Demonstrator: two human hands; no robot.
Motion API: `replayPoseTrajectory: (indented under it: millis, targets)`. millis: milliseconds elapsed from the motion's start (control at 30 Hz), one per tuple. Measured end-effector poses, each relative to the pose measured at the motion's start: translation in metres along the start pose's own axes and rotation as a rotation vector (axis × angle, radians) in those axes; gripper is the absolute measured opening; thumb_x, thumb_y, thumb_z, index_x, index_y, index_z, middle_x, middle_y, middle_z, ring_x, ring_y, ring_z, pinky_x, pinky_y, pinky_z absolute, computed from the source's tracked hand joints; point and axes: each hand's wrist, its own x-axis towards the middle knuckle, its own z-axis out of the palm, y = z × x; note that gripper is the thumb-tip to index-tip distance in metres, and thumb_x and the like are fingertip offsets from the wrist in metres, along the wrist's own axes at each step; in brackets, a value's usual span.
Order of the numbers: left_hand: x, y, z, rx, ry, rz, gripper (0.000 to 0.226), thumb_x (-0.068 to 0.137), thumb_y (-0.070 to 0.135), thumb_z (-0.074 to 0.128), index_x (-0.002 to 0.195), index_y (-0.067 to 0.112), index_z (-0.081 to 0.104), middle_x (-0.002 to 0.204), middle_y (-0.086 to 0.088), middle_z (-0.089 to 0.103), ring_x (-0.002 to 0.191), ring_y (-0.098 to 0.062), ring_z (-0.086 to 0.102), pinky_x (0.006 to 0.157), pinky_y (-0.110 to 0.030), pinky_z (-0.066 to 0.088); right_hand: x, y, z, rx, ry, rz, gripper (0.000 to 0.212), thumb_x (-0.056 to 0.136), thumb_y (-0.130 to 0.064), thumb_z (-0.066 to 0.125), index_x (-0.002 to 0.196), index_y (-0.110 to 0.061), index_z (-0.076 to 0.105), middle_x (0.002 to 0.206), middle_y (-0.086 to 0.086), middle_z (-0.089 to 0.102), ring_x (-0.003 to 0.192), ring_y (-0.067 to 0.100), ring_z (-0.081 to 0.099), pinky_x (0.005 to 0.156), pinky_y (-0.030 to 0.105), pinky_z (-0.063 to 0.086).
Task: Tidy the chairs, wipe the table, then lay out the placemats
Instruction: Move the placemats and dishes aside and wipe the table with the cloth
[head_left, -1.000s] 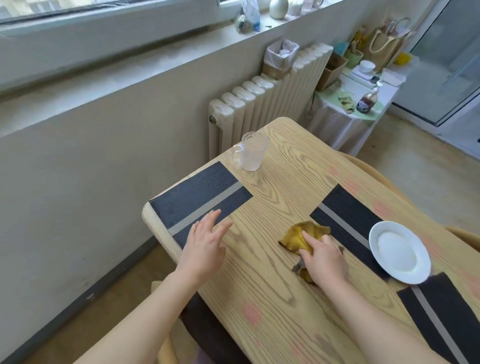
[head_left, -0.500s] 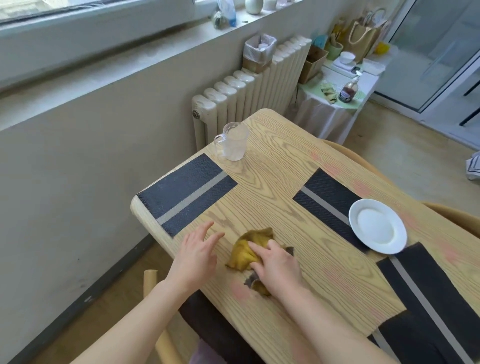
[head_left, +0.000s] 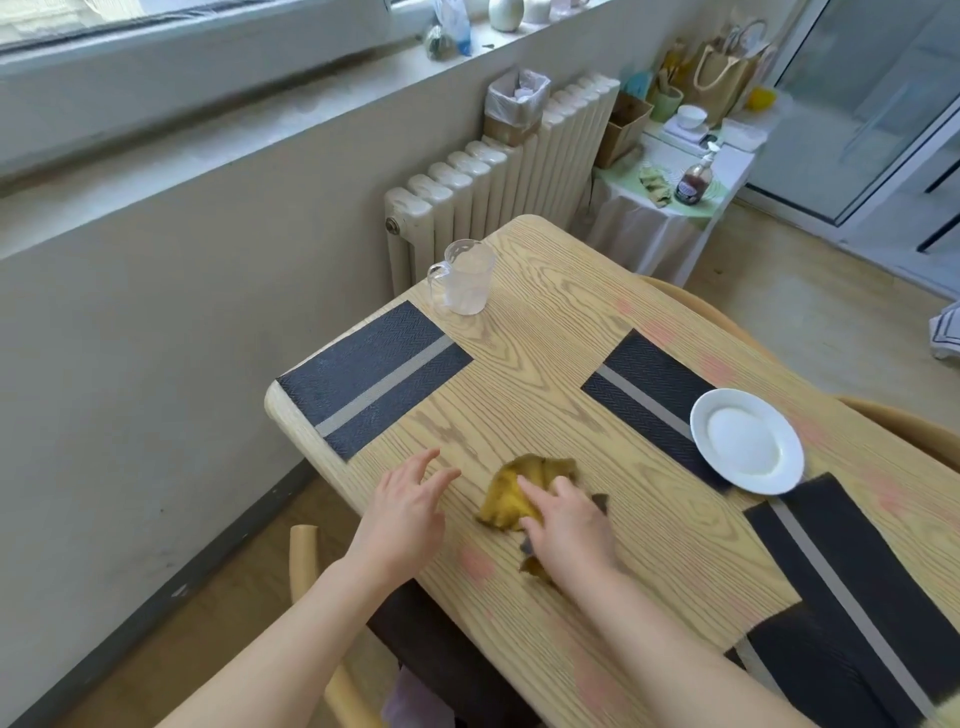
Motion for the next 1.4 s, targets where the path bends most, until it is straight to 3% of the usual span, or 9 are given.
replayPoseTrajectory:
  millis: [167, 400, 500, 633, 767, 933, 1100, 1200, 1400]
  targets:
    - [-0.003, -0.002, 0.003, -0.004, 0.010, -0.004, 0.058, 0.089, 0.012, 0.050, 0.142, 0.031, 0.036, 0.155, 0.002, 0.019, 0.142, -0.020, 0.021, 0.117, -0.033, 0.017, -0.004, -0.015, 0.006, -0.105, -0.013, -0.183, 0.050, 0.098, -0.039, 0.046, 0.145, -0.043, 0.032, 0.115, -0.001, 0.048, 0.106, 0.019, 0.049, 0.082, 0.034, 0.045]
    - [-0.009, -0.003, 0.000, -0.044, 0.085, -0.019, 0.056, 0.088, 0.005, 0.051, 0.138, 0.028, 0.044, 0.152, 0.001, 0.029, 0.138, -0.021, 0.031, 0.115, -0.033, 0.023, 0.005, 0.052, -0.022, -0.098, 0.076, 0.202, 0.046, 0.095, -0.043, 0.050, 0.140, -0.041, 0.044, 0.116, -0.001, 0.057, 0.110, 0.019, 0.053, 0.085, 0.032, 0.046]
    - [-0.014, -0.004, 0.001, -0.073, 0.165, -0.042, 0.052, 0.086, 0.000, 0.052, 0.132, 0.023, 0.051, 0.146, -0.002, 0.040, 0.134, -0.022, 0.038, 0.112, -0.033, 0.028, -0.006, 0.022, -0.017, -0.003, 0.131, 0.037, 0.043, 0.095, -0.043, 0.048, 0.138, -0.040, 0.047, 0.113, -0.003, 0.056, 0.104, 0.016, 0.053, 0.080, 0.030, 0.044]
    - [-0.017, -0.006, 0.000, -0.092, 0.267, -0.050, 0.047, 0.082, -0.004, 0.054, 0.125, 0.016, 0.059, 0.135, -0.007, 0.051, 0.124, -0.026, 0.049, 0.106, -0.036, 0.037, -0.026, -0.046, 0.012, 0.064, 0.031, -0.310, 0.043, 0.097, -0.038, 0.047, 0.139, -0.042, 0.042, 0.110, -0.002, 0.050, 0.104, 0.018, 0.049, 0.083, 0.034, 0.046]
    - [-0.021, -0.008, 0.000, -0.063, 0.282, -0.063, 0.045, 0.087, -0.001, 0.054, 0.128, 0.018, 0.057, 0.136, -0.004, 0.049, 0.128, -0.021, 0.045, 0.108, -0.033, 0.035, -0.032, -0.040, 0.025, -0.037, -0.067, -0.433, 0.044, 0.099, -0.031, 0.046, 0.141, -0.041, 0.040, 0.109, 0.004, 0.045, 0.103, 0.023, 0.047, 0.083, 0.040, 0.048]
    - [-0.023, 0.004, 0.014, -0.089, 0.198, -0.049, 0.048, 0.085, -0.002, 0.053, 0.130, 0.017, 0.055, 0.138, -0.005, 0.047, 0.128, -0.023, 0.044, 0.109, -0.034, 0.033, -0.033, 0.026, 0.014, -0.029, 0.005, -0.175, 0.046, 0.098, -0.041, 0.044, 0.143, -0.046, 0.035, 0.103, -0.004, 0.039, 0.103, 0.015, 0.046, 0.081, 0.029, 0.048]
    - [-0.023, 0.031, 0.028, -0.094, 0.158, 0.032, 0.049, 0.088, 0.002, 0.051, 0.133, 0.021, 0.051, 0.142, -0.001, 0.043, 0.131, -0.021, 0.041, 0.110, -0.033, 0.031, -0.042, 0.103, -0.007, 0.035, 0.070, 0.210, 0.047, 0.098, -0.042, 0.046, 0.144, -0.044, 0.037, 0.097, -0.005, 0.043, 0.084, 0.012, 0.048, 0.067, 0.025, 0.042]
    - [-0.024, 0.040, 0.029, -0.073, 0.152, 0.058, 0.048, 0.092, 0.006, 0.049, 0.136, 0.024, 0.047, 0.146, 0.002, 0.038, 0.134, -0.018, 0.036, 0.112, -0.031, 0.028, -0.049, 0.102, -0.006, 0.086, 0.090, 0.285, 0.049, 0.097, -0.040, 0.049, 0.144, -0.041, 0.037, 0.101, -0.005, 0.045, 0.085, 0.011, 0.050, 0.069, 0.025, 0.045]
    - [-0.027, 0.045, 0.031, -0.069, 0.116, 0.061, 0.048, 0.091, 0.008, 0.047, 0.136, 0.025, 0.047, 0.145, 0.002, 0.038, 0.133, -0.018, 0.036, 0.111, -0.031, 0.029, -0.077, 0.024, 0.019, 0.060, -0.052, -0.114, 0.050, 0.098, -0.039, 0.046, 0.145, -0.045, 0.031, 0.118, -0.004, 0.043, 0.110, 0.015, 0.044, 0.089, 0.030, 0.045]
